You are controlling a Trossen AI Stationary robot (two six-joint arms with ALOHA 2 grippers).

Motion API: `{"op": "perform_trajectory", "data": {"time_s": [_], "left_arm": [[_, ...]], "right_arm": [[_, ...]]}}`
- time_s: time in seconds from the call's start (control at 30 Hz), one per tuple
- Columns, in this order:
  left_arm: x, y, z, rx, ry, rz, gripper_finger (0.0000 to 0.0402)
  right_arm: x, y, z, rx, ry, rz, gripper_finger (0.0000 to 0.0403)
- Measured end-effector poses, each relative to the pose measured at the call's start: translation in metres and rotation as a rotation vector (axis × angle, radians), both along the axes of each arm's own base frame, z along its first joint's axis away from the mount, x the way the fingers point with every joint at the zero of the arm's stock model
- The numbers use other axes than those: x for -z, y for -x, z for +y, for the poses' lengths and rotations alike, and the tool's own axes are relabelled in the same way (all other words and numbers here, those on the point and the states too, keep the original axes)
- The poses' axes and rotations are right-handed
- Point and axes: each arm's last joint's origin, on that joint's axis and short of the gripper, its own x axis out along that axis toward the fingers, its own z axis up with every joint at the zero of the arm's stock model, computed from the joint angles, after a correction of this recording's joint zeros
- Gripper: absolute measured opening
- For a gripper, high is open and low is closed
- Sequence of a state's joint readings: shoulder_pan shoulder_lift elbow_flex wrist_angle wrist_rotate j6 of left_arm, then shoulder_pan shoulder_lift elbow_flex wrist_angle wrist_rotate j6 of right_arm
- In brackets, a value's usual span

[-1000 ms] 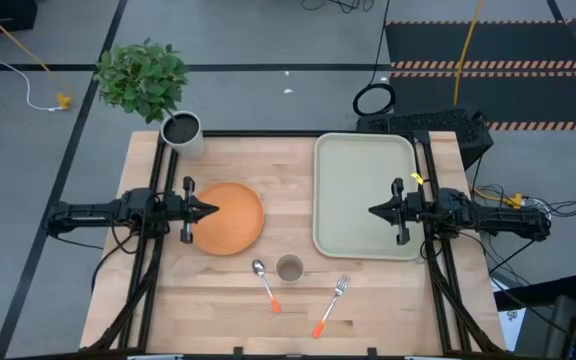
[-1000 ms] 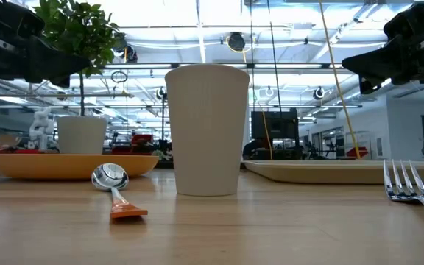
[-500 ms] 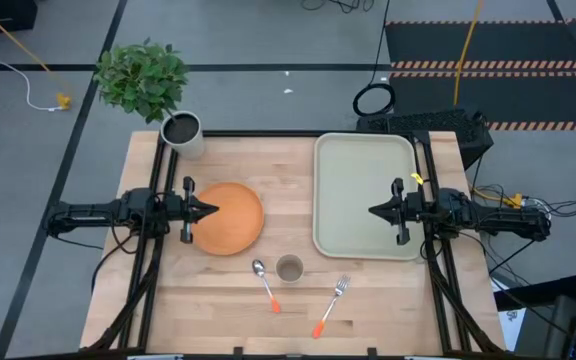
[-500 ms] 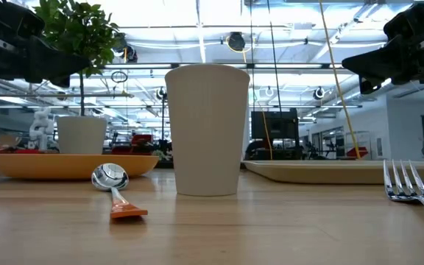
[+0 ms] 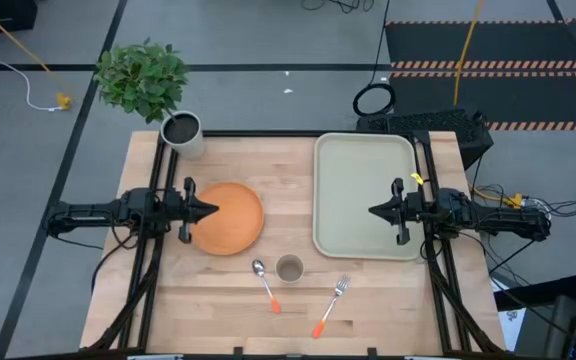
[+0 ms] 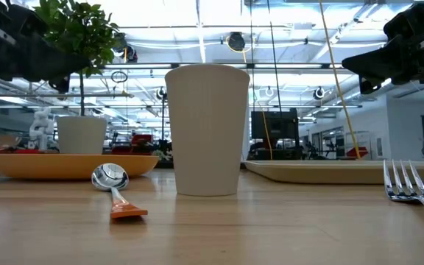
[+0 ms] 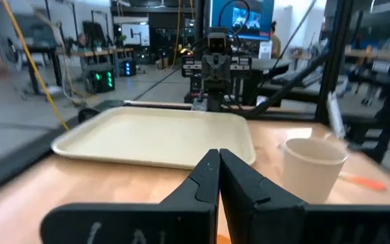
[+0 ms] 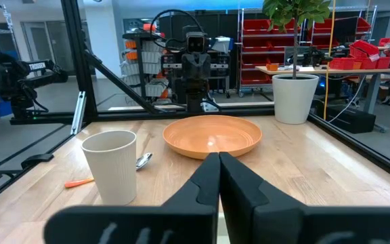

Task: Pick and place plate/cup/fork/spoon on tray
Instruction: Put the gray cup on the bottom left of the gray tray

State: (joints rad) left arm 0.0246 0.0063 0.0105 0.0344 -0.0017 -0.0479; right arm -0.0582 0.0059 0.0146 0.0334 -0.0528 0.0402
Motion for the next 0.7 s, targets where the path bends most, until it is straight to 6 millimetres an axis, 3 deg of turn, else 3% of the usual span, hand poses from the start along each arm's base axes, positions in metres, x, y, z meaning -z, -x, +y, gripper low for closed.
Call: {"op": "perform_trajectory", "data": {"time_s": [0.1, 0.5, 0.7], "left_arm": [[0.000, 0.000, 0.000, 0.003, 0.086, 0.000, 0.0015], [-0.019, 0.002, 0.000, 0.015, 0.112, -0.193, 0.0015], [-0.044, -0.004, 0.000, 0.012, 0.086, -0.133, 0.0015]], "right_arm": [[0.000, 0.000, 0.000, 0.000, 0.000, 0.000, 0.0000], [0.000, 0.000, -0.001, 0.039, 0.000, 0.000, 0.0000], [-0.001, 0.000, -0.002, 0.055, -0.001, -0.009, 0.0000]]}}
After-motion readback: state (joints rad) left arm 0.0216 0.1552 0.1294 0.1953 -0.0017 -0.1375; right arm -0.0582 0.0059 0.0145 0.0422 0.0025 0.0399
